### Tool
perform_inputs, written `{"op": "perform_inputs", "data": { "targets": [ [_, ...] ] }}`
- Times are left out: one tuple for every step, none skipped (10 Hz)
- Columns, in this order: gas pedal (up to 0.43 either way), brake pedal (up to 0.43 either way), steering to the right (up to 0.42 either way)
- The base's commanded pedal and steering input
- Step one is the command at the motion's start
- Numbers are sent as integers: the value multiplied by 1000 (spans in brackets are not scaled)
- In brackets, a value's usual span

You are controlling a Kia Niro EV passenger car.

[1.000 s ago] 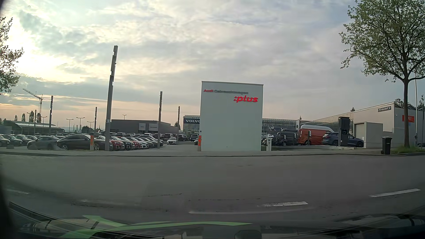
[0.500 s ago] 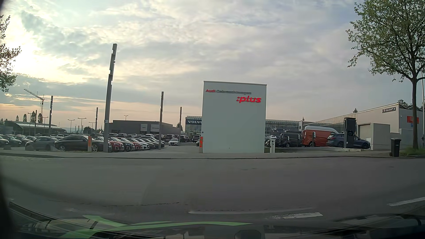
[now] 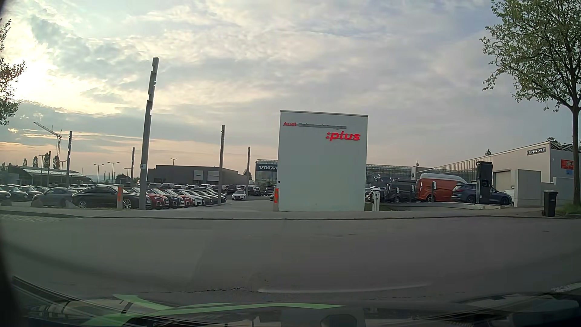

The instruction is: Follow the waypoints while adhering to traffic rules and regulations

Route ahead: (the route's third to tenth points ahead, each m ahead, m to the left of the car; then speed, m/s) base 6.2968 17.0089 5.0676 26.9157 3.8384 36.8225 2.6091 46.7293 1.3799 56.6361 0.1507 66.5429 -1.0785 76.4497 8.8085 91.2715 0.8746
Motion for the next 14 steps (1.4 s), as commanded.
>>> {"op": "perform_inputs", "data": {
  "targets": [
    [0, 49, -43],
    [0, 73, -43],
    [0, 85, -43],
    [0, 91, -43],
    [0, 91, -43],
    [0, 85, -43],
    [0, 43, -43],
    [0, 6, -43],
    [0, 18, -43],
    [0, 30, -43],
    [0, 30, -43],
    [0, 0, -43],
    [0, 0, -43],
    [0, 0, -43]
  ]
}}
